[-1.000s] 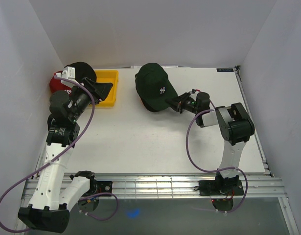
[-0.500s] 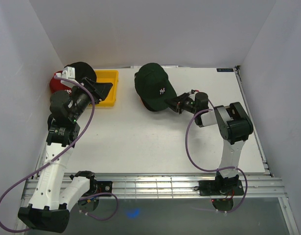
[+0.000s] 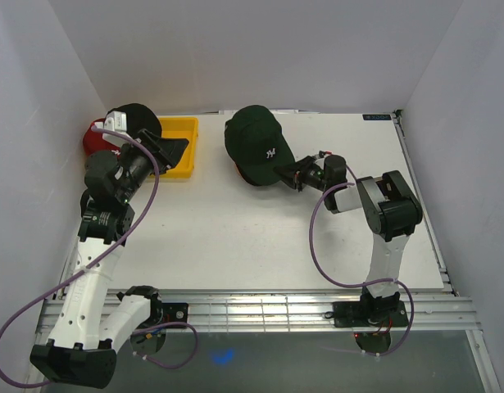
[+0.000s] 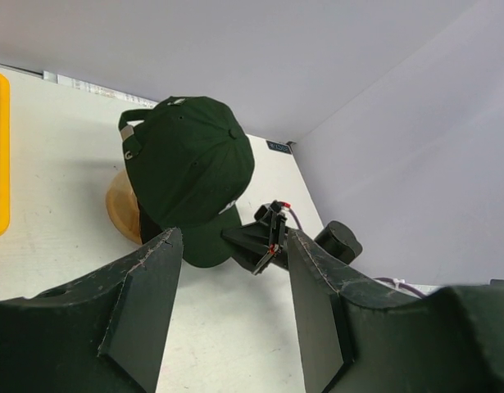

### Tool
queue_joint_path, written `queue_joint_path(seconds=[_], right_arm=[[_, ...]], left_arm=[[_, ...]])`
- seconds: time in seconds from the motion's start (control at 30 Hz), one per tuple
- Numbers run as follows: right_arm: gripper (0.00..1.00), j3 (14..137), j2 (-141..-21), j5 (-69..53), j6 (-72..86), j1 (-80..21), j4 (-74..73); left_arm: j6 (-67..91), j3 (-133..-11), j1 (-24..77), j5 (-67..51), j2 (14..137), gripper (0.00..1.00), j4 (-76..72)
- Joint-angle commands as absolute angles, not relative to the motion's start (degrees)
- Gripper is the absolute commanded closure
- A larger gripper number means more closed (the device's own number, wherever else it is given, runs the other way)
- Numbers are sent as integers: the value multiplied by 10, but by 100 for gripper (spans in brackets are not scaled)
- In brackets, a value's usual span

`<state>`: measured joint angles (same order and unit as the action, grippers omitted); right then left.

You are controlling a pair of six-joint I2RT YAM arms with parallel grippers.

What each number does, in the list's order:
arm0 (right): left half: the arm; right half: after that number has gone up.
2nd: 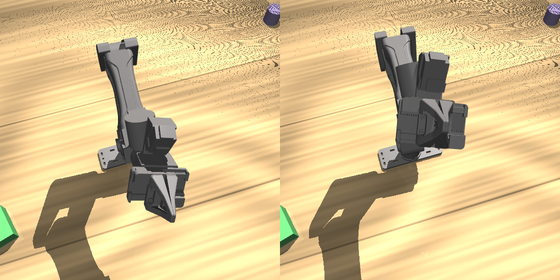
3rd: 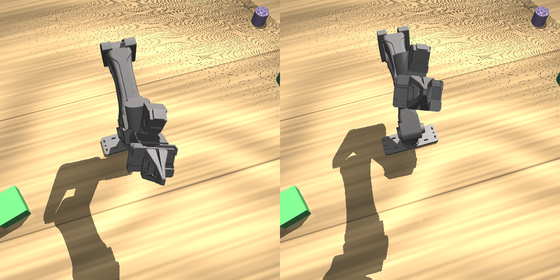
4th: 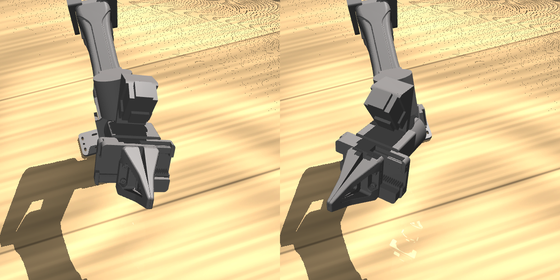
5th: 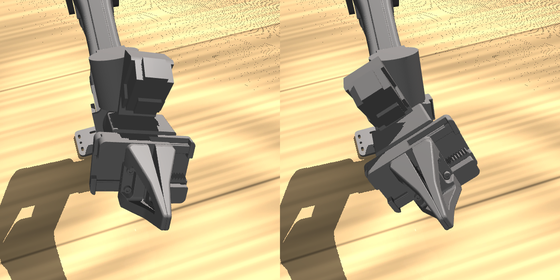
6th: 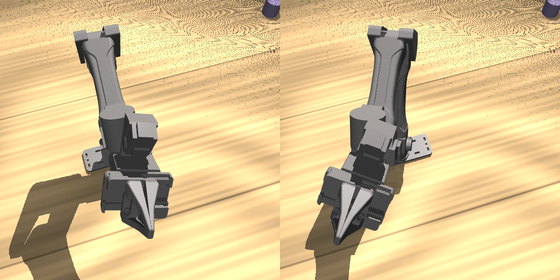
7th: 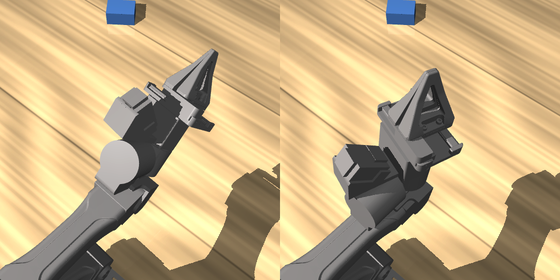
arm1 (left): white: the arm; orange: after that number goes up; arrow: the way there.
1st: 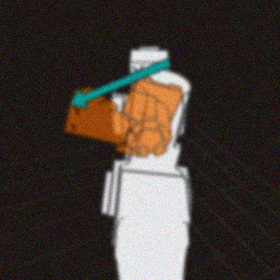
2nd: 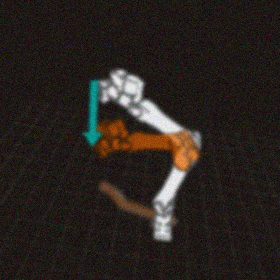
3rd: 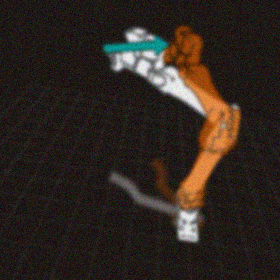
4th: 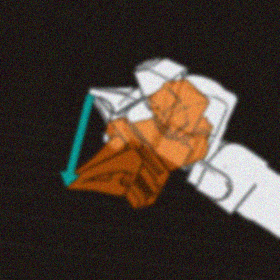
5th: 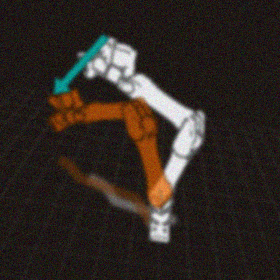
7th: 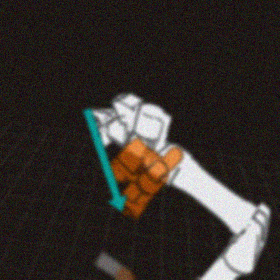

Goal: Stack the hats

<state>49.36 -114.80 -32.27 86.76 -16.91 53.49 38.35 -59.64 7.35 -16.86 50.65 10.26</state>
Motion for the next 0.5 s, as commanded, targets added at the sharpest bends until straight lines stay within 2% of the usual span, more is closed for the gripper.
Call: queue_joint_path(seconds=[0.0,0.13,0.47], right_arm=[[71,455,-1202,-290,837,-185,324],[68,452,-1204,-288,838,-188,326],[69,446,-1209,-287,842,-192,329]], left_arm=[[376,-614,76,-159,509,36,114],[376,-615,76,-158,509,36,113],[376,-620,76,-157,510,36,118]])
